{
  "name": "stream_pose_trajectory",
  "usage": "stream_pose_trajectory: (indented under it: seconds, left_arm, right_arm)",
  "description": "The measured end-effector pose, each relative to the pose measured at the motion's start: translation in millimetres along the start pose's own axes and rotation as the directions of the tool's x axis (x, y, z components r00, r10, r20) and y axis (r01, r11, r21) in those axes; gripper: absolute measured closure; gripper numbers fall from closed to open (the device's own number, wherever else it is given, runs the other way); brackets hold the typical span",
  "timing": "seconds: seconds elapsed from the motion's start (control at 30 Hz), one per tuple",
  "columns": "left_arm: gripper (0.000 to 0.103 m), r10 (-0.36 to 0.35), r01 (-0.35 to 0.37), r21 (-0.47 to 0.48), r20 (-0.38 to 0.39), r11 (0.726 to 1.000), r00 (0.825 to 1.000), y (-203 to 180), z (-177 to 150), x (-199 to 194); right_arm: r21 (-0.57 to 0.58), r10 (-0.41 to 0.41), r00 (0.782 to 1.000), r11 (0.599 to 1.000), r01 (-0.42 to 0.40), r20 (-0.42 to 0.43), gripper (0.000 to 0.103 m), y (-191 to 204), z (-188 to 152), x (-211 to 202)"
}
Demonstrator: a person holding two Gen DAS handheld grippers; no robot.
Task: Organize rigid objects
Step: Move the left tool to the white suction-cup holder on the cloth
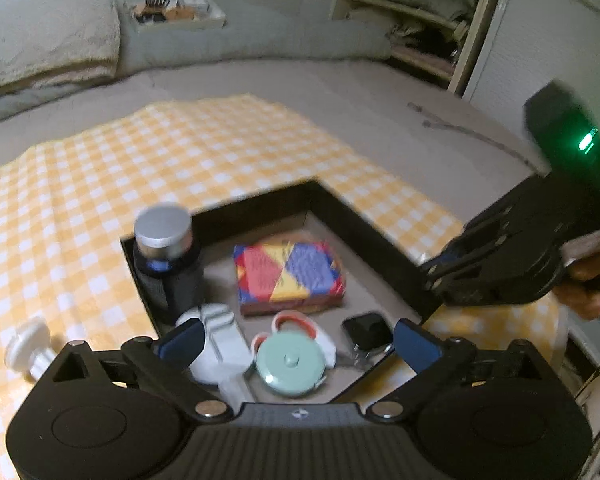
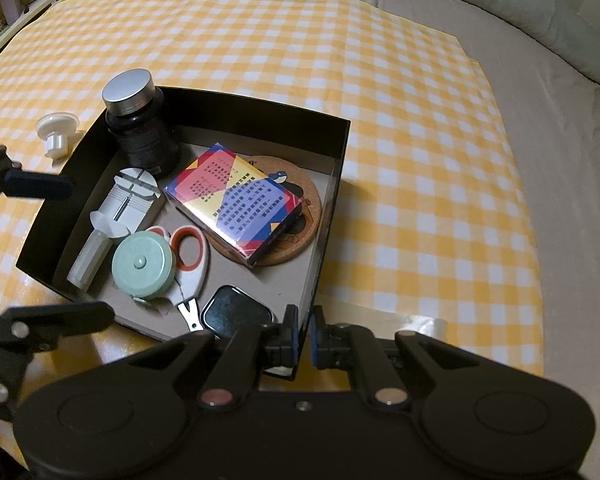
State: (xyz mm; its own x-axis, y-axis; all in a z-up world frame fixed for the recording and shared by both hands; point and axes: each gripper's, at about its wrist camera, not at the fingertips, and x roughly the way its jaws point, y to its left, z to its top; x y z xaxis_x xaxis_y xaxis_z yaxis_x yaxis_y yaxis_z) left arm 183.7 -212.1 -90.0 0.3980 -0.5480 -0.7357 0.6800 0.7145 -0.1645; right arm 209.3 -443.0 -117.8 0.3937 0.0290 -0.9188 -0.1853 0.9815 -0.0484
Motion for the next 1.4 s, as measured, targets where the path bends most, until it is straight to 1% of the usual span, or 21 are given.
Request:
stream_pose_trajectory:
  seconds: [0.1,0.17,0.2,0.33,0.4,0.5,0.57,0.63,0.67,0.73,0.8,0.83,0.87,0.9,0.97,1.03,1.07,1.13,1.17,1.27,1.4]
  left_arm:
    - [0.0,-0.019,0.019,0.008,0.047,1.0,0.999,1,6,-12]
    - [0.0,-0.035,0.034,0.018,0.105,0.999,0.994,1,12,-24]
    - [0.0,-0.031,0.028,0.026,0.14,0.999,0.99,2,15,-32]
    - [0.0,0.012,-0.022,0.041,0.236,0.999,0.972,10,26,-55]
    - [0.0,0.044,-0.051,0.021,0.255,0.998,0.966,19,29,-63]
    - [0.0,0.108,-0.1,-0.042,0.263,0.994,0.959,38,31,-70]
    - [0.0,0.154,-0.133,-0.097,0.253,0.986,0.955,53,29,-73]
    - [0.0,0.202,-0.166,-0.164,0.233,0.972,0.951,67,26,-73]
    - [0.001,0.223,-0.178,-0.207,0.217,0.962,0.951,75,23,-74]
    - [0.002,0.236,-0.179,-0.292,0.176,0.94,0.955,92,16,-71]
    - [0.009,0.258,-0.189,-0.373,0.146,0.909,0.955,106,7,-69]
    - [0.011,0.275,-0.203,-0.411,0.124,0.889,0.953,113,3,-68]
    - [0.016,0.288,-0.213,-0.446,0.107,0.869,0.952,119,-2,-69]
    - [0.021,0.298,-0.221,-0.482,0.089,0.848,0.95,125,-7,-69]
    - [0.027,0.308,-0.229,-0.553,0.053,0.801,0.95,135,-14,-68]
    - [0.033,0.312,-0.236,-0.597,0.024,0.767,0.95,142,-20,-64]
    - [0.036,0.311,-0.24,-0.608,0.012,0.757,0.95,145,-21,-62]
    - [0.039,0.301,-0.242,-0.623,-0.01,0.744,0.953,149,-25,-55]
    - [0.04,0.306,-0.255,-0.624,-0.026,0.739,0.952,149,-26,-50]
    - [0.043,0.308,-0.275,-0.625,-0.058,0.73,0.95,148,-29,-35]
    - [0.05,0.322,-0.292,-0.625,-0.068,0.724,0.944,148,-26,-20]
  right_arm:
    - [0.0,0.001,1.0,1.0,-0.001,0.0,0.097,0,0,0]
    - [0.0,0.001,1.0,1.0,-0.001,0.0,0.097,0,0,0]
    - [0.001,0.001,1.0,1.0,-0.001,0.0,0.097,0,0,0]
    - [0.0,0.002,1.0,1.0,-0.002,0.0,0.097,0,0,0]
    - [0.001,0.002,1.0,1.0,-0.002,0.0,0.097,0,0,0]
    - [0.0,0.003,1.0,1.0,-0.003,0.001,0.097,0,0,0]
    - [-0.001,0.002,1.0,1.0,-0.002,0.0,0.097,0,0,0]
    - [-0.002,0.001,1.0,1.0,-0.001,0.0,0.097,0,0,0]
    - [-0.001,0.002,1.0,1.0,-0.002,0.0,0.097,0,0,0]
    - [-0.002,0.001,1.0,1.0,-0.001,0.0,0.097,0,0,0]
    - [-0.001,0.001,1.0,1.0,-0.001,0.0,0.097,0,0,0]
    - [-0.001,0.001,1.0,1.0,-0.001,0.0,0.097,0,0,0]
    - [-0.002,0.0,1.0,1.0,0.0,0.0,0.097,0,0,0]
    - [-0.002,0.0,1.0,1.0,0.0,0.0,0.097,0,0,0]
    - [-0.003,-0.001,1.0,1.0,0.001,0.0,0.097,0,0,0]
    - [-0.003,-0.001,1.0,1.0,0.001,0.0,0.097,-1,0,-1]
    - [-0.003,-0.001,1.0,1.0,0.001,0.0,0.097,0,0,-1]
    - [-0.004,-0.001,1.0,1.0,0.001,0.0,0.097,0,0,-1]
    - [-0.004,-0.001,1.0,1.0,0.001,0.0,0.097,0,0,-1]
    - [-0.003,0.0,1.0,1.0,0.0,0.001,0.097,0,0,-1]
    - [-0.003,0.003,1.0,1.0,-0.003,0.001,0.097,0,0,-1]
